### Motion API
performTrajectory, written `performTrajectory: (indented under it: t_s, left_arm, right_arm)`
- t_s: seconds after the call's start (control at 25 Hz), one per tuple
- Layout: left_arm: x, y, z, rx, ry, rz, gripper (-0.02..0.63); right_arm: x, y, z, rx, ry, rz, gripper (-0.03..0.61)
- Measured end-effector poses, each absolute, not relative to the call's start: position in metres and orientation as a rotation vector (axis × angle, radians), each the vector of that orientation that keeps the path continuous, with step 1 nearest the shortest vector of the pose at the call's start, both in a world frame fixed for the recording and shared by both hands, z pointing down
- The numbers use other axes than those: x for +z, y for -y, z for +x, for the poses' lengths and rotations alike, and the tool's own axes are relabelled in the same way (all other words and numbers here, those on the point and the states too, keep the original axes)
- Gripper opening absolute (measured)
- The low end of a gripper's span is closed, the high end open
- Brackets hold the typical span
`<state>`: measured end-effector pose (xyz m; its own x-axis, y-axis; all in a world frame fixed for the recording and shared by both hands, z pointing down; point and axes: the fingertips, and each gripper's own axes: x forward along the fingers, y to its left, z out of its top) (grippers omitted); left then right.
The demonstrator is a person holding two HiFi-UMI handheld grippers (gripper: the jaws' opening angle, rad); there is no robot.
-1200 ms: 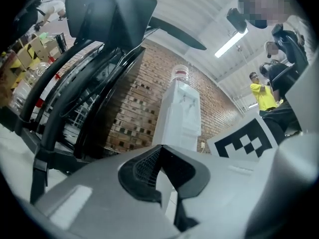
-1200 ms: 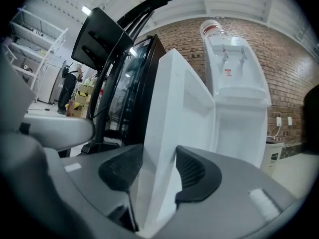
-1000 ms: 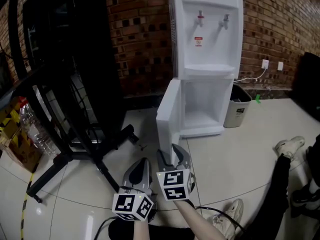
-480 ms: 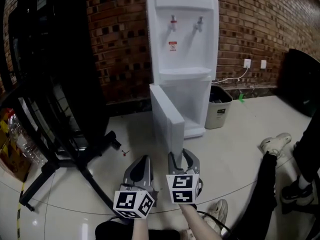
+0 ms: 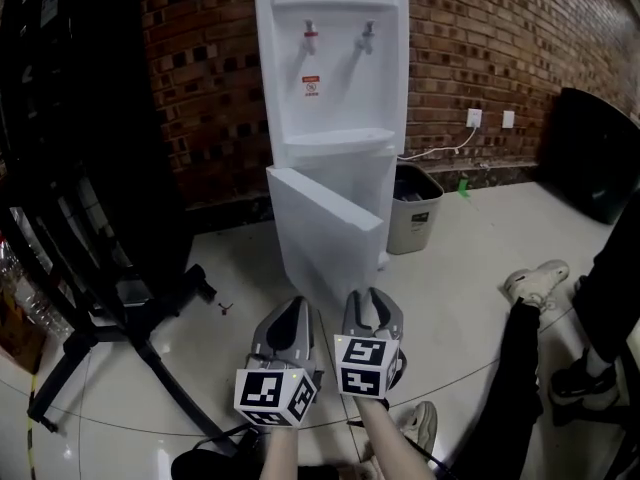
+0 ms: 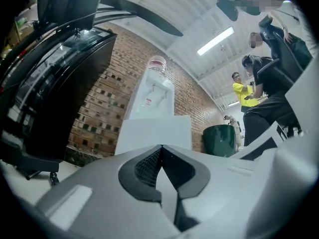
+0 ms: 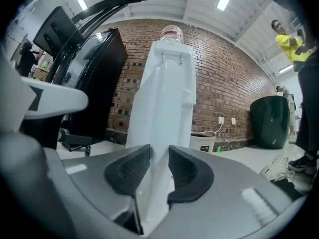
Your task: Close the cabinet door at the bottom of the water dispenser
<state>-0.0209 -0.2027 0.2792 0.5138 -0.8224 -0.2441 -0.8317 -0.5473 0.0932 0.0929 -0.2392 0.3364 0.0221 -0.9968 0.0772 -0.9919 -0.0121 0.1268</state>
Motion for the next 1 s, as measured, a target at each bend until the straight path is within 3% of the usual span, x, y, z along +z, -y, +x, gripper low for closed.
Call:
performTrajectory:
  t_s: [1.0]
  left_arm:
    - [0.313,0.306,0.043,0.297,-1.497,-2.744,0.018]
  right_arm:
    - [0.335,0.345,0.205,-0.074,2.043,2.128,0.074]
